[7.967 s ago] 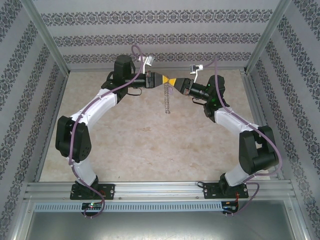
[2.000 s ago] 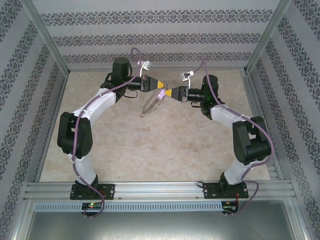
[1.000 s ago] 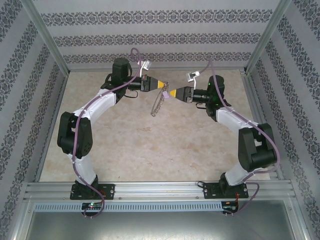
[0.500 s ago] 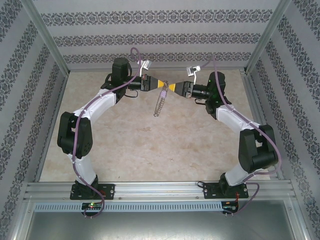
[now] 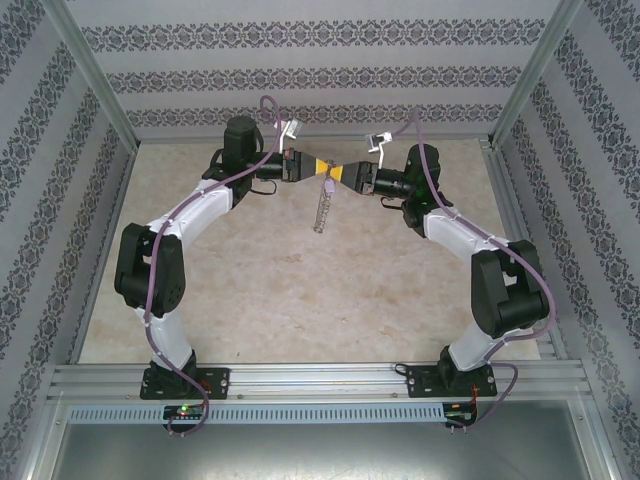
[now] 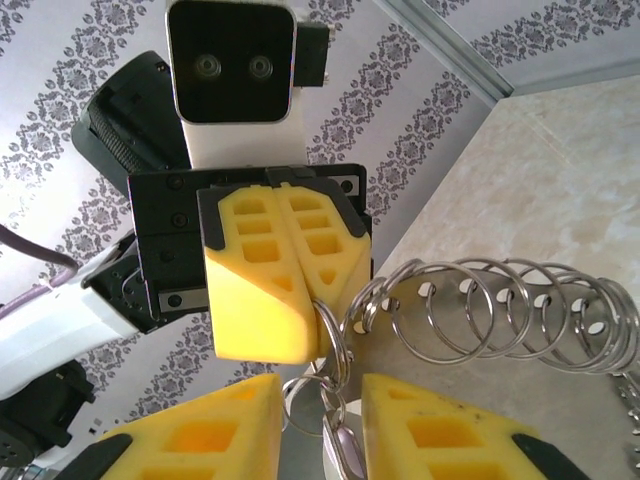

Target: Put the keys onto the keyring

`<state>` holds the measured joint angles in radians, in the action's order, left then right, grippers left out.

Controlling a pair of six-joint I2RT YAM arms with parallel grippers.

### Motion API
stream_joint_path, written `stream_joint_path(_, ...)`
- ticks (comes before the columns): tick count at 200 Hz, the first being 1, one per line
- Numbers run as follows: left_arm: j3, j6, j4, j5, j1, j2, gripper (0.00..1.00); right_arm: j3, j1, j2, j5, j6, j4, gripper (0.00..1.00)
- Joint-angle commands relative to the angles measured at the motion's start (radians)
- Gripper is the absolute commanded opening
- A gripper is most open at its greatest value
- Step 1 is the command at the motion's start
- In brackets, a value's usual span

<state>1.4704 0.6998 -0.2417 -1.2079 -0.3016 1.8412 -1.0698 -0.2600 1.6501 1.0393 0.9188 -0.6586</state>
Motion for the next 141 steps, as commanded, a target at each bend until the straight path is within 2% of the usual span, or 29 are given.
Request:
stream_joint_path(1,-0.013,0.038,-0.104,0.007,-0.007,-0.04,0.0,-0.039,-0.013,0.01,-0.023,0.022,-0.065,0.26)
stream_joint_path(141,-0.087,0.161,-0.268,0.065,-0.01,-0.048,0.0,-0.067,-0.034,0.051,-0.054,0.093,-0.132,0.2)
